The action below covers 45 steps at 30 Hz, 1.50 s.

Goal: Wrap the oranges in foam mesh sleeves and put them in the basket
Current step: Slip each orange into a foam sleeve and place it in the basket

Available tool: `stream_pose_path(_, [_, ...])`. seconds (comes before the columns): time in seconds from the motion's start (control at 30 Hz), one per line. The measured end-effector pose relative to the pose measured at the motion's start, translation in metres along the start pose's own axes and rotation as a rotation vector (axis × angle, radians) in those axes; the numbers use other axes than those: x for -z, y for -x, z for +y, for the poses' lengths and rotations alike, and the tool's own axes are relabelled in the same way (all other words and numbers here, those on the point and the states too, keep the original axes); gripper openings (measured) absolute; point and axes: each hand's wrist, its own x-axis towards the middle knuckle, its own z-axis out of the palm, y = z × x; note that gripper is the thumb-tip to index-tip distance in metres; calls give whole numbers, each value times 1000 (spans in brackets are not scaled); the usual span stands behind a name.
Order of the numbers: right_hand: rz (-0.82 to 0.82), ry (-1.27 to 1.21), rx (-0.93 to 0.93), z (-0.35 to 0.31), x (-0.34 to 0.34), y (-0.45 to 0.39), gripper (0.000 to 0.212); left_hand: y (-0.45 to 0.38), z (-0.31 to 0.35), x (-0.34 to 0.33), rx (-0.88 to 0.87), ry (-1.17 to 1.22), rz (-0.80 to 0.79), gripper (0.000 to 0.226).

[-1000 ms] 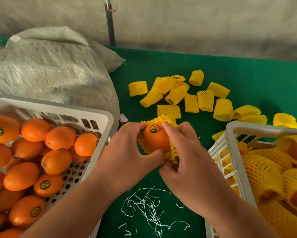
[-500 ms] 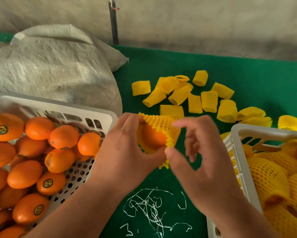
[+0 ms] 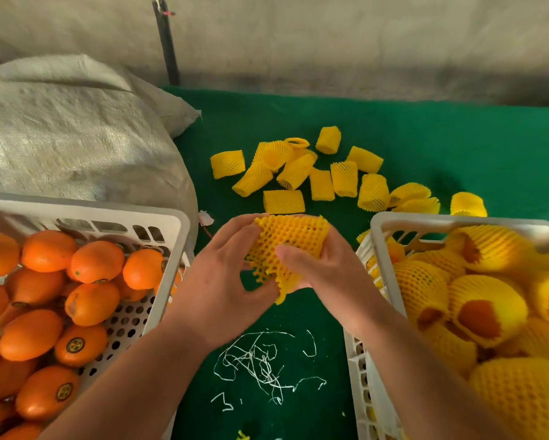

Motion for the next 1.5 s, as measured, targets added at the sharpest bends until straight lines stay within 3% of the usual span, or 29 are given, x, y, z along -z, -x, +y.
stream_pose_path(0.1, [83,15,3,-10,-2,11,62,3,1,-1,0,-1,-40,47])
stream_pose_path(0.2, [291,99,22,-26,8,34,71,10,2,4,-16,11,-2,44])
stream_pose_path(0.37, [653,466,-30,-52,60,70,77,15,3,4,42,-156,37,24])
stream_pose_path(0.47, [743,688,-124,-61,98,70,79,16,5,5,76,-208,42,20])
stream_pose_path(0.7, [565,796,-413,-58,121,36,83,41,27,30,-7,-235,56,13])
stream_pose_path(0.8, [540,831,-485,-60,122,26,81,81,28,54,-93,-345,84,24])
stream_pose_path(0.97, [531,958,-486,-56,117,25,78,136,12,74,144,-538,-4,40])
stream_pose_path(1.07, [556,935,-481,-59,108,25,75,146,11,73,330,-399,-67,27])
stream_pose_path(1.1, [581,911,-480,-60,103,26,77,148,11,74,363,-333,-61,35])
stream_pose_path(1.2, [663,904,-411,-60,79,37,89,152,12,78,408,-177,-23,46])
stream_pose_path(1.3, [722,976,-127,-49,41,64,81,148,-1,90,460,-106,52,44])
stream_pose_path(1.4, [565,1006,95,-31,1,90,61,137,-33,106,531,-182,106,39])
stream_pose_path(1.5, [356,1037,20,-10,-21,104,47,111,-62,113,534,-346,18,44])
